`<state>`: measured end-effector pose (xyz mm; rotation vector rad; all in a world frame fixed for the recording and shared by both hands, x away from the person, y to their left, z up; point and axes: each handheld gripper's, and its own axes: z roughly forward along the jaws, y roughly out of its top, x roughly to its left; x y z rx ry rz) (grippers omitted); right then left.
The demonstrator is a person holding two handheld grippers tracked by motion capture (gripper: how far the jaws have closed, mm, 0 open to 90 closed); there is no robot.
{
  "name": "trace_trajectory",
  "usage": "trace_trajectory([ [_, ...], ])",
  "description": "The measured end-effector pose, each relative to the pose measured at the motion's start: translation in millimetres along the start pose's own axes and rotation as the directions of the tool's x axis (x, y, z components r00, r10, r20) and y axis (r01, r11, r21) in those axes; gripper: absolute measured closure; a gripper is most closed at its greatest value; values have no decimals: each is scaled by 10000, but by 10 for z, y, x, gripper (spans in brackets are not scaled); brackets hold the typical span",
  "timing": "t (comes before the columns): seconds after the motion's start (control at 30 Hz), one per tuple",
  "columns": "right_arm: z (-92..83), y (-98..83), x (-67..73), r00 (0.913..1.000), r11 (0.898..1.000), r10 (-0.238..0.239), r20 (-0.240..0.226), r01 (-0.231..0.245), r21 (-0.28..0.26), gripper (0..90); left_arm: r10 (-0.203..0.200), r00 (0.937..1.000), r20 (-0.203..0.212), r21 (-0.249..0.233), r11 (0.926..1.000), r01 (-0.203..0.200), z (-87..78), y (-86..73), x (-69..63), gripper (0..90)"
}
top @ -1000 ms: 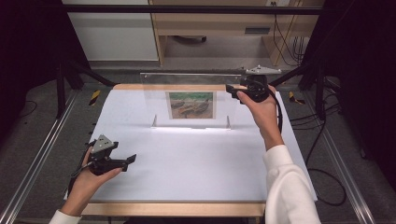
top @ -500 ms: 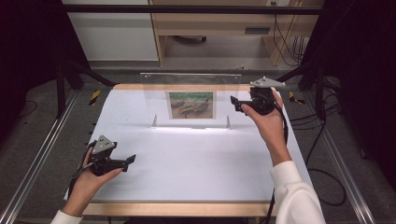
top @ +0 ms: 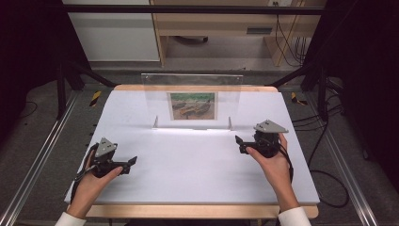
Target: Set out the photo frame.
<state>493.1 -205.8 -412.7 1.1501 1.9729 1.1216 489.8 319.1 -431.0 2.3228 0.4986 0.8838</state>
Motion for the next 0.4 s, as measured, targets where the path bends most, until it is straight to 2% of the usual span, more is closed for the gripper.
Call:
trace_trajectory([
  [0.07, -27, -111, -13, 10000, 9998, -64, 37, 63, 208, 76, 3, 9999, -146, 72, 10000, -2, -8, -18, 8, 64],
  [0.2, -85, -281, -24, 9988, 9964, 60, 495, -101, 837, 76, 161, 9991, -403, 222, 9996, -153, -24, -75, 44, 64],
  [0.27, -114, -379, -16, 9985, 9944, 327, 434, -369, 985, 76, 188, 9987, -482, 317, 9993, -173, -38, -107, 69, 64],
  [0.4, -154, -512, -5, 9989, 9921, 408, 237, -433, 1177, 76, 161, 9969, -774, 653, 9978, -111, -49, -160, 82, 65],
])
